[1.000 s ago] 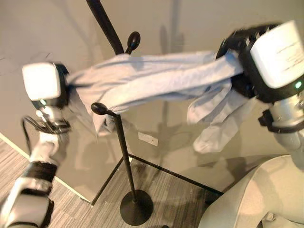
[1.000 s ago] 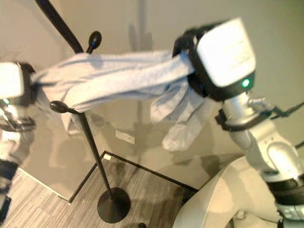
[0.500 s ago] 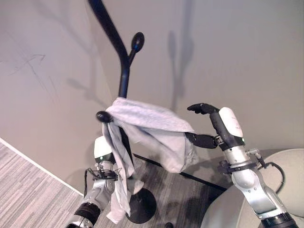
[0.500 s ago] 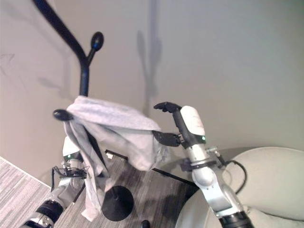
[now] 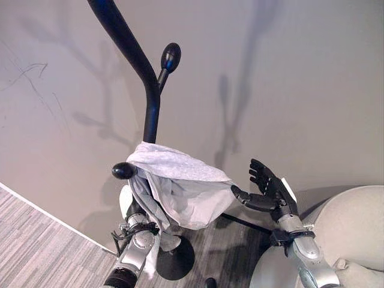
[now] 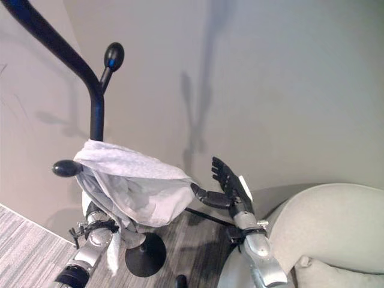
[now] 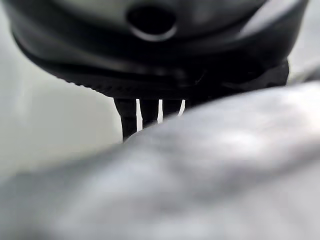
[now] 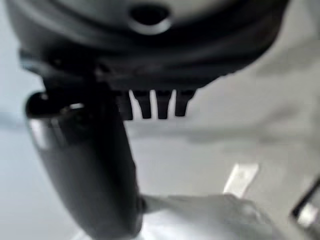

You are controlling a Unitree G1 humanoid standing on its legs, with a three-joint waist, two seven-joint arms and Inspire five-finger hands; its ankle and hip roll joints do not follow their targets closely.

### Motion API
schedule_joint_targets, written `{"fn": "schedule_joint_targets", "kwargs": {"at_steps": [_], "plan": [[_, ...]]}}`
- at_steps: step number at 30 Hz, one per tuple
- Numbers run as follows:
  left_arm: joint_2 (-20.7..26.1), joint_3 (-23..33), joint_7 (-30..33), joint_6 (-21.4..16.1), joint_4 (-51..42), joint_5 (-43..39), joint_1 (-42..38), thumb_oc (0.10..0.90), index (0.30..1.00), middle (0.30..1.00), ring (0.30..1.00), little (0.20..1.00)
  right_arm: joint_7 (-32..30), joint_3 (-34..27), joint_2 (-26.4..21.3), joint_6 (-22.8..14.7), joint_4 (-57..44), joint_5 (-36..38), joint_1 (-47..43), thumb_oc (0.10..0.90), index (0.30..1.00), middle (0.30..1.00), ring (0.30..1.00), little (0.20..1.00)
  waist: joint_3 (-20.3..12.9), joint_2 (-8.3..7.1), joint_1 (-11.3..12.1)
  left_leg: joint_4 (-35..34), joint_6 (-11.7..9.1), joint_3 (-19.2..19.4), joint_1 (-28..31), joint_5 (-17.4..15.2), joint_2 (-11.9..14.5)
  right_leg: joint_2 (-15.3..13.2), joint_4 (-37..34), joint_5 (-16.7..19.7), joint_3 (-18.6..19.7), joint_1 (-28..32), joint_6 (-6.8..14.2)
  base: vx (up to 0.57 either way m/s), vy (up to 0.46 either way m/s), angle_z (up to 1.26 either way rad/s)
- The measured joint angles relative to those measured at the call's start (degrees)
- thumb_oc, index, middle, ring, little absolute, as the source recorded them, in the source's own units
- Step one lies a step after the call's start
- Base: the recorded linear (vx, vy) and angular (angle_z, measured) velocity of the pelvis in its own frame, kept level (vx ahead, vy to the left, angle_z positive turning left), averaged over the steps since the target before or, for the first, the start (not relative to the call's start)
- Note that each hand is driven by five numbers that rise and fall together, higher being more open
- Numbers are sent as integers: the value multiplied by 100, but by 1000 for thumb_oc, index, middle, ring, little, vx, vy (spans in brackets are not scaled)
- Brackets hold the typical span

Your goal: Hang the clothes on the sofa on the clothes rack.

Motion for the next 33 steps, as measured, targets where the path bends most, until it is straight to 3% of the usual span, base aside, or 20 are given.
{"fn": "schedule_joint_targets", "kwargs": {"at_steps": [5,11,13,16,20,25,27,28,29,30,31,32,33], "plan": [[-187,282,-235,-162,23,-1064,116,800,900,900,900,900,675,-40,39,35,85,1288,-8,800,900,900,900,900,10,9,25,0,0,-4,-3,0,1,-2,2,-1,-10,0,1,14,-5,0],[-487,671,-660,-480,219,-2309,450,800,900,900,900,900,1202,-505,561,-15,18,2517,-47,800,900,900,900,900,8,5,64,0,0,-12,17,0,2,-2,-3,-7,-21,25,2,12,-3,1],[-500,720,-698,-481,221,-2434,490,800,900,900,900,900,1206,-445,391,-14,-70,2425,-47,800,900,900,900,900,8,5,65,0,0,-11,15,0,1,-3,-1,-6,-20,22,2,0,0,0],[-501,753,-799,-493,207,-2537,520,800,900,900,900,900,1255,-279,-236,31,-525,2041,-29,800,900,900,900,900,7,4,63,0,0,-10,18,1,3,-4,-4,-5,-18,24,3,0,0,0],[-514,740,-997,-506,200,-2635,545,800,900,900,900,900,1349,-144,-544,34,-1237,1596,-209,800,900,900,900,900,3,-2,57,0,0,0,47,1,10,7,-4,-5,-8,46,3,0,0,0],[-463,514,-1158,-507,-92,-2628,687,800,900,900,900,900,1622,415,-1643,84,-1908,814,-853,800,900,900,900,900,-4,-22,66,0,0,58,49,1,7,14,-4,7,47,21,17,-12,-7,-5],[-325,343,-1292,-501,-480,-2623,820,800,900,900,900,900,1978,812,-3035,220,-2376,314,-1664,800,900,900,900,900,-14,-70,92,1,-6,115,42,6,-4,11,32,31,110,-11,15,-26,1,-15],[-239,279,-1442,-488,-704,-2623,900,800,900,900,900,900,2170,839,-3492,234,-2514,186,-1958,800,900,900,900,900,-37,-107,82,13,-4,125,38,2,0,7,33,33,122,-20,14,-17,3,-6],[-96,77,-1587,-453,-1194,-2637,1083,800,900,900,900,900,2415,916,-4544,228,-2621,88,-2475,800,900,900,900,900,-29,-85,100,11,-4,118,12,2,-30,-17,33,37,120,-39,20,0,0,0],[269,-161,-1846,-458,-1999,-2621,1472,800,900,900,900,900,2544,697,-4979,191,-2654,-15,-2477,800,900,900,900,900,-33,-122,91,0,-13,115,15,11,-25,-12,33,31,116,-38,28,17,-4,3],[606,-191,-2235,-477,-2548,-2610,1731,800,900,900,900,900,2574,-25,-4267,127,-2400,-50,-1947,800,900,900,900,900,-83,-230,112,8,-14,113,82,11,-5,11,33,2,111,18,42,0,0,0],[643,-112,-2396,-477,-2546,-2607,1714,800,900,900,900,900,2533,-343,-3482,104,-2178,-49,-1620,800,900,900,900,900,-122,-264,120,7,-12,111,118,9,-19,-2,33,-26,114,51,62,32,-23,5],[659,-76,-2503,-467,-2543,-2596,1693,800,900,900,900,900,2497,-682,-2514,51,-2024,-44,-1113,800,900,900,900,900,-109,-208,147,4,-1,80,93,-1,-34,-21,33,-34,107,54,75,44,-41,7]]}}
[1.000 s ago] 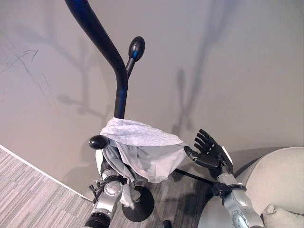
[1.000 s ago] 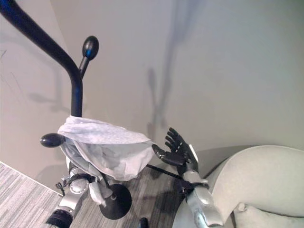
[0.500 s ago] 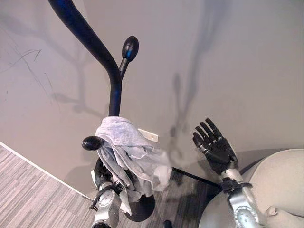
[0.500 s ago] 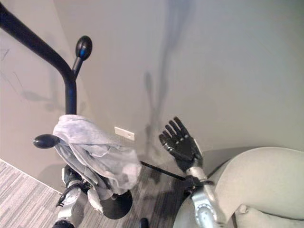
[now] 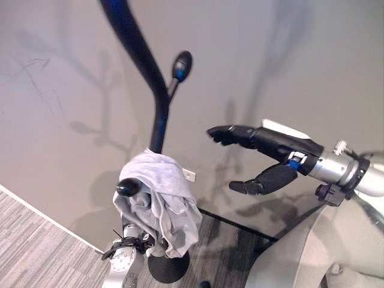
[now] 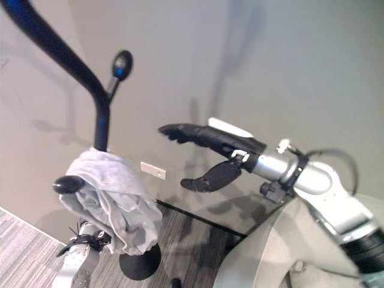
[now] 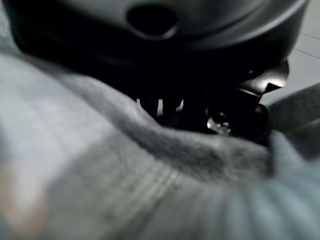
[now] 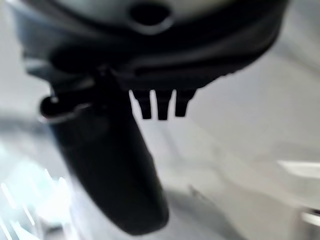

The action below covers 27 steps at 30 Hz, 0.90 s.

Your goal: Hang the clothes on the sofa on the clothes rack.

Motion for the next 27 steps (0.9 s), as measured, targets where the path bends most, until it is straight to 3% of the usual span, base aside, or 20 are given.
{"fn": "schedule_joint_targets", "kwargs": {"at_steps": [2,3,4,5,7,8,10,14,18,22,27], "plan": [[-66,145,-27,6,1,105,-31,800,900,900,900,900,-334,-477,2711,38,914,401,931,800,900,900,900,900,57,140,70,-3,1,-101,-7,0,6,-7,1,-6,-89,28,-5,50,-40,20],[-221,275,-16,7,1,197,-71,800,900,900,900,900,-690,-723,4335,32,1582,1133,1246,800,900,900,900,900,146,327,87,-8,0,-146,-21,-1,15,-7,1,-14,-152,54,-18,52,-28,27],[-357,326,-13,6,1,228,-100,800,900,900,900,900,-916,-706,4737,94,1967,1562,1418,800,900,900,900,900,211,492,123,-7,-2,-181,-32,0,6,-21,1,-7,-160,53,-26,34,-26,30],[-394,363,-7,6,-5,353,-92,800,900,900,900,900,-927,-304,4422,-3,2304,1936,1496,800,900,900,900,900,218,531,217,-7,-6,-263,-29,4,3,-42,2,-14,-254,96,-22,35,-24,47],[-325,379,6,7,-38,479,-48,800,900,900,900,900,-967,100,3734,-17,3166,2327,1470,800,900,900,900,900,270,401,372,-8,-11,-441,-45,3,16,-57,2,-71,-465,249,-40,13,-16,57],[-236,387,23,17,-119,478,-10,800,900,900,900,900,-1013,69,3651,-21,3308,2386,1438,800,900,900,900,900,288,349,415,-10,-10,-481,-54,1,16,-65,3,-70,-523,272,-42,0,-16,60],[-24,353,-14,94,-914,469,176,800,900,900,900,900,-1338,-16,3724,-95,4988,2405,1162,800,900,900,900,900,277,138,509,-15,-30,-767,-101,16,14,-100,5,-81,-820,382,-61,-15,-29,62],[351,367,89,90,-1142,745,91,800,900,900,900,900,-2026,120,3814,374,6806,1838,840,800,900,900,900,900,285,144,667,-8,-83,-1045,-114,61,-17,-154,4,-148,-1103,508,-15,-6,-28,39],[403,375,273,91,-1120,1134,81,800,900,900,900,900,-2283,114,3816,680,7255,1370,670,800,900,900,900,900,304,174,752,-7,-91,-1100,-110,75,-16,-160,3,-170,-1181,551,9,3,-13,14],[741,392,235,89,-1127,1762,85,800,900,900,900,900,-2273,-73,3800,711,7457,1088,611,800,900,900,900,900,340,190,716,-34,-112,-1226,-106,84,-14,-171,3,-226,-1322,634,49,-5,-1,18],[1365,616,-643,95,-1269,1393,464,800,900,900,900,900,-2266,-483,3632,846,7941,974,552,800,900,900,900,900,425,270,700,-39,-82,-1240,-115,55,-8,-176,4,-219,-1386,652,5,-3,5,7]]}}
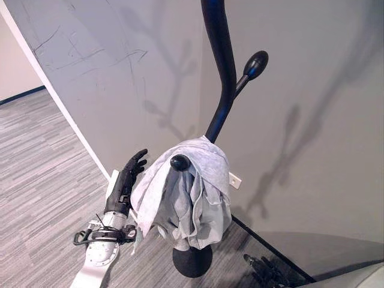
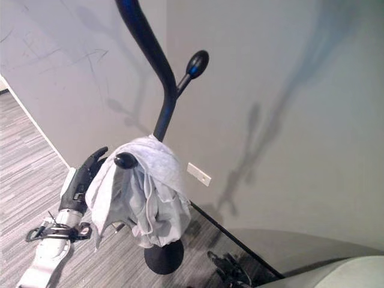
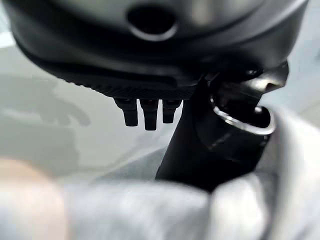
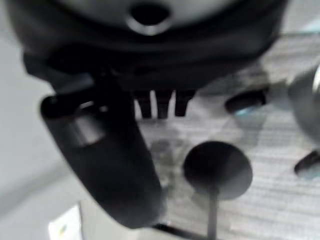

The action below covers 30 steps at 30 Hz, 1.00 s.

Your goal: Hang the clothes on the sofa on the clothes rack.

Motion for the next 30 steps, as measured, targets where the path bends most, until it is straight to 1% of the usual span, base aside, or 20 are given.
{"fn": "schedule_joint_targets", "kwargs": {"at_steps": [1,3,4,6,7,8,11,12,15,16,18,19,20,21,22,23,26,28,29,30], "plan": [[47,68,-237,-1,-74,-253,168,800,900,900,900,900,4,-53,-8,13,2,-66,30,800,900,900,900,900,3,0,-4,3,0,7,4,2,1,1,0,-6,2,-1,-9,7,4,-3],[-73,112,-737,18,-73,-1106,389,800,900,900,900,900,24,-32,-46,40,1,-167,96,800,900,900,900,900,0,8,-1,16,-2,26,13,7,-1,1,0,-14,10,2,-19,8,-1,-2],[-171,44,-1127,130,-27,-1855,513,800,900,900,900,900,127,-31,-45,51,70,-224,95,800,900,900,900,900,1,7,0,28,-9,39,19,13,-1,3,0,-22,14,5,-21,0,0,0],[-97,-166,-1489,410,18,-2518,603,800,900,900,900,900,220,-35,-46,66,278,-313,-6,800,900,900,900,900,1,7,2,30,-32,59,36,31,0,4,0,-31,17,21,-28,0,0,0],[-48,-257,-1566,488,24,-2656,608,800,900,900,900,900,235,-34,-45,69,320,-332,-29,800,900,900,900,900,1,7,6,30,-42,65,39,39,0,4,0,-33,17,24,-29,0,0,0],[3,-519,-1878,706,39,-3078,621,800,900,900,900,900,256,-22,-43,115,396,-383,-130,800,900,900,900,900,8,28,1,30,-42,130,66,43,6,8,-1,-36,27,43,-26,-2,-15,-5],[-213,-965,-2189,843,428,-3821,536,800,900,900,900,900,266,27,-42,123,402,-406,-207,800,900,900,900,900,1,106,-20,28,-42,185,140,39,7,13,-1,-81,86,97,35,3,-24,-7],[-399,-1106,-2303,896,692,-4098,495,800,900,900,900,900,268,83,-43,128,401,-403,-228,800,900,900,900,900,-18,135,-31,27,-41,187,140,38,8,14,-1,-85,90,97,41,0,0,0],[-942,-1272,-2357,996,1794,-4585,360,800,900,900,900,900,346,105,-33,195,400,-402,-255,800,900,900,900,900,-71,207,-77,-1,-33,196,138,29,25,27,-1,-81,98,97,33,0,0,0],[-858,-1342,-2355,1069,2119,-4567,328,800,900,900,900,900,350,106,-33,215,400,-402,-280,800,900,900,900,900,-79,219,-90,0,-19,209,137,19,48,49,0,-83,100,96,29,0,0,0],[-502,-1414,-2406,1257,2578,-4540,602,800,900,900,900,900,344,101,-94,215,396,-402,-325,800,900,900,900,900,-71,200,-149,8,-4,261,126,10,104,102,0,-79,137,70,-17,1,-11,-8],[-512,-1431,-2415,1269,2815,-4535,615,800,900,900,900,900,341,101,-124,215,399,-402,-314,800,900,900,900,900,-69,197,-150,12,-4,258,120,10,108,105,0,-81,135,67,-26,7,-11,-5],[-712,-1334,-2576,1271,3326,-4466,634,800,900,900,900,900,341,98,-150,213,400,-401,-303,800,900,900,900,900,-71,173,-149,11,5,262,111,3,111,108,0,-82,137,57,-28,0,0,0],[-1135,-1051,-2515,1363,4280,-4440,547,800,900,900,900,900,344,97,-167,216,405,-401,-221,800,900,900,900,900,-155,175,-162,11,52,278,111,-40,111,108,0,-85,144,54,-51,0,0,0],[-1187,-1011,-2499,1448,4373,-4457,621,800,900,900,900,900,344,97,-143,219,426,-401,-192,800,900,900,900,900,-170,156,-146,13,49,264,98,-37,118,117,4,-75,128,53,-82,0,0,0],[-1416,-668,-2582,1478,4747,-4479,549,800,900,900,900,900,347,94,-137,227,432,-401,-177,800,900,900,900,900,-160,112,-120,14,10,264,88,-10,121,118,24,-75,133,34,-87,-21,-20,5],[-1787,-109,-2601,1468,5664,-4584,209,800,900,900,900,900,346,87,-133,231,433,-398,-173,800,900,900,900,900,-199,89,-131,12,-1,262,85,-5,120,114,24,-78,131,34,-85,0,0,0],[-1978,391,-2600,1460,6513,-4577,-128,800,900,900,900,900,346,87,-112,235,432,-397,-171,800,900,900,900,900,-236,78,-148,22,-8,267,82,-31,126,115,14,-78,133,34,-85,0,0,0],[-2089,876,-2429,1395,7302,-4566,-450,800,900,900,900,900,345,92,-87,270,432,-394,-130,800,900,900,900,900,-283,69,-150,34,20,272,78,-75,132,119,7,-81,133,35,-90,6,-14,-3],[-2103,1097,-2321,1341,7699,-4559,-597,800,900,900,900,900,345,99,-66,284,432,-394,-113,800,900,900,900,900,-291,58,-149,51,14,274,72,-89,137,120,7,-84,133,35,-94,0,0,0]]}}
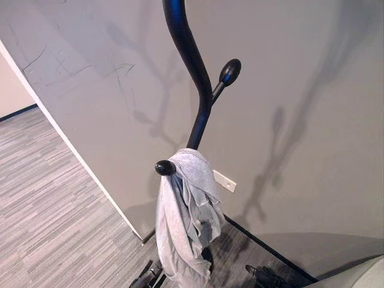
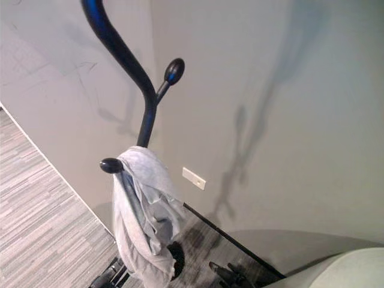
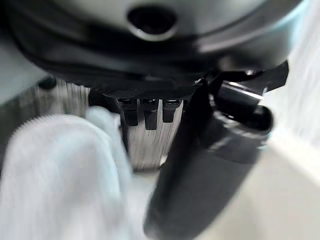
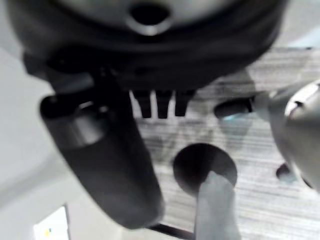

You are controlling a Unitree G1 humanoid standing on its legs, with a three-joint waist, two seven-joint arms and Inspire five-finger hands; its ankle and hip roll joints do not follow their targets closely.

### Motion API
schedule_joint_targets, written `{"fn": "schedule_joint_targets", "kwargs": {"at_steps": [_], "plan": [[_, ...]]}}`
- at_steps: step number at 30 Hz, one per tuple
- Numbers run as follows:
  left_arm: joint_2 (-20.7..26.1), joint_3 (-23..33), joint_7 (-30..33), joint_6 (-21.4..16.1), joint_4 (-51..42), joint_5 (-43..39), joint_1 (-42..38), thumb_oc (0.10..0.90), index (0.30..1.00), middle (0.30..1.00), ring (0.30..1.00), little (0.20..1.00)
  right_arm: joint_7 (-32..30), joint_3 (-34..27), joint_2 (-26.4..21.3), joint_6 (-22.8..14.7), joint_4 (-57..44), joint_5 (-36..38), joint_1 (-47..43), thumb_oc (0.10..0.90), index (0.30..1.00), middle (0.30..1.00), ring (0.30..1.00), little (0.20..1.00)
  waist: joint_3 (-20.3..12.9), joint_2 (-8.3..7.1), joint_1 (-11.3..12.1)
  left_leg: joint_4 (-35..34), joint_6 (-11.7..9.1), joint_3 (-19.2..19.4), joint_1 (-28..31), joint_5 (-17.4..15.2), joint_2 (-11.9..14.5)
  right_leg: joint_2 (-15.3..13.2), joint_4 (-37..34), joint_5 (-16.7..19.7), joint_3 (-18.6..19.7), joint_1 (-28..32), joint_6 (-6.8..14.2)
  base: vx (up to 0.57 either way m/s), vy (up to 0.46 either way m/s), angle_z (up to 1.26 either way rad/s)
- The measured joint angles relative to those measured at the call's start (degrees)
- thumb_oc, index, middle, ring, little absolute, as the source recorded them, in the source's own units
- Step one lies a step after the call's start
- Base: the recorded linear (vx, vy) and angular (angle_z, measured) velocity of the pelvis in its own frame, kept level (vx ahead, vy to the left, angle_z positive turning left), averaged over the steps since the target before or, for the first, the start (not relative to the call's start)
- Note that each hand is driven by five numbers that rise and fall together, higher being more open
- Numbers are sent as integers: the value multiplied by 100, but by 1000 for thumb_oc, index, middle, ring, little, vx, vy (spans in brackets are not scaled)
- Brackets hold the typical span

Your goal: Hang the clothes on the sofa on the clothes rack.

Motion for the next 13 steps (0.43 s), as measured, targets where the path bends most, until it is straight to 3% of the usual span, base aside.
{"fn": "schedule_joint_targets", "kwargs": {"at_steps": [3,13], "plan": [[21,437,298,-207,716,250,-64,800,900,900,900,900,0,10,35,7,-1,-2,108,800,900,900,900,900,-10,-25,-2,60,-28,-6,-39,-18,0,0,2,-4,1,-5,-6,0,0,0],[4,478,895,-399,875,680,129,800,900,900,900,900,-11,18,41,7,79,-193,123,800,900,900,900,900,-10,-178,16,58,1,-29,-57,-46,-3,-9,27,-20,-24,-18,-33,1,3,1]]}}
